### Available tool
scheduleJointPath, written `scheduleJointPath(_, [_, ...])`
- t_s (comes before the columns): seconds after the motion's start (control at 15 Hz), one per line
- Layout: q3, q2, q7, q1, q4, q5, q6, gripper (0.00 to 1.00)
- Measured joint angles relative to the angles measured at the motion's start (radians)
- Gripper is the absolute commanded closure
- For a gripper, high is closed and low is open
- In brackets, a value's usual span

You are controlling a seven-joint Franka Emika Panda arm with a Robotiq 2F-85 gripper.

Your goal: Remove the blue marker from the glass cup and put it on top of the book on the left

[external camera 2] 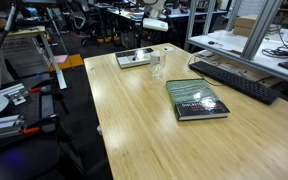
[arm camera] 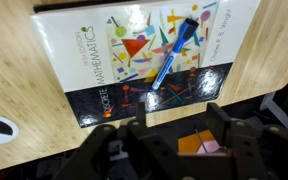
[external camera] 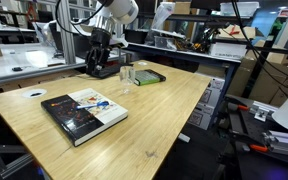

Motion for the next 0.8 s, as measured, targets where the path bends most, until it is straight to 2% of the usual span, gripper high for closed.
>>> scheduleJointPath(0.13, [-0.006,-0.005,-0.002,-0.017,0.006,0.000,0.020,0.00])
scheduleJointPath(0.4, [-0.058,-0.046,0.025,-0.024,-0.007,-0.026,0.114,0.00])
scheduleJointPath(0.8, [-0.167,-0.186,0.218,0.025,-0.118,-0.190,0.155,0.00])
